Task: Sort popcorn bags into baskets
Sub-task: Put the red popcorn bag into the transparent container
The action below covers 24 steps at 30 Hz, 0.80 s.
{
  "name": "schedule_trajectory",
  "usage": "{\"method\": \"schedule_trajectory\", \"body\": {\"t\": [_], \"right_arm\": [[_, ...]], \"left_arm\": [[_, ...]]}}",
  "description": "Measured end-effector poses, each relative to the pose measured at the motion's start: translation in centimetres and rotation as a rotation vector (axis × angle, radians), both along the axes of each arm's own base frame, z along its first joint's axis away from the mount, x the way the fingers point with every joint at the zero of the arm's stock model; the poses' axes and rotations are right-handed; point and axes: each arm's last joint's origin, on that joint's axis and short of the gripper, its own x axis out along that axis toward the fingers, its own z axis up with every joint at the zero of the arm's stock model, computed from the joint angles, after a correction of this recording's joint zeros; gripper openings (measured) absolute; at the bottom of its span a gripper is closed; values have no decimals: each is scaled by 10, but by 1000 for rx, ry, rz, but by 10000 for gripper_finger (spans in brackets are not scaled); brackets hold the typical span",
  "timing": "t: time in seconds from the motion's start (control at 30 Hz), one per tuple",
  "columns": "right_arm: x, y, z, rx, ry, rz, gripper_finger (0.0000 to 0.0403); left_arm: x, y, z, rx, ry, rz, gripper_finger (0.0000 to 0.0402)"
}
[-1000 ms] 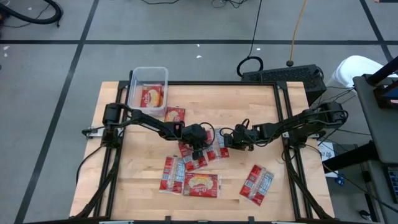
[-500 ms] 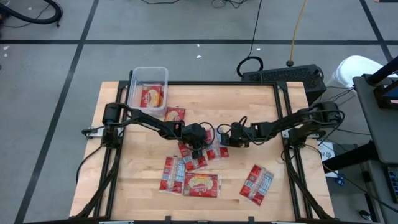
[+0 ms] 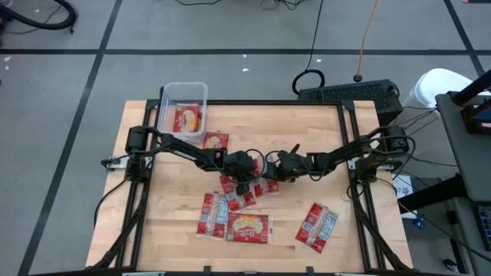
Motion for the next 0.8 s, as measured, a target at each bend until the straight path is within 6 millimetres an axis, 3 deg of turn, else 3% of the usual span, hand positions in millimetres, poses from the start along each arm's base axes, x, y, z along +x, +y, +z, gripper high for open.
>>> {"method": "schedule_trajectory", "body": {"t": [0.17,0.3,0.43,0.67,0.8], "right_arm": [[-1,-1,14,-36,-56,21,15],[-3,-5,30,-87,-118,37,17],[-8,-8,51,-166,-198,54,19],[-24,-16,97,-531,-367,144,12],[-34,-19,116,-873,-414,246,13]], "left_arm": [[-15,8,42,-27,-9,49,28],[-35,14,85,-28,-47,73,28],[-53,19,132,-11,-195,101,27],[-85,36,188,-53,-400,277,26],[-101,48,206,-166,-482,412,26]]}}
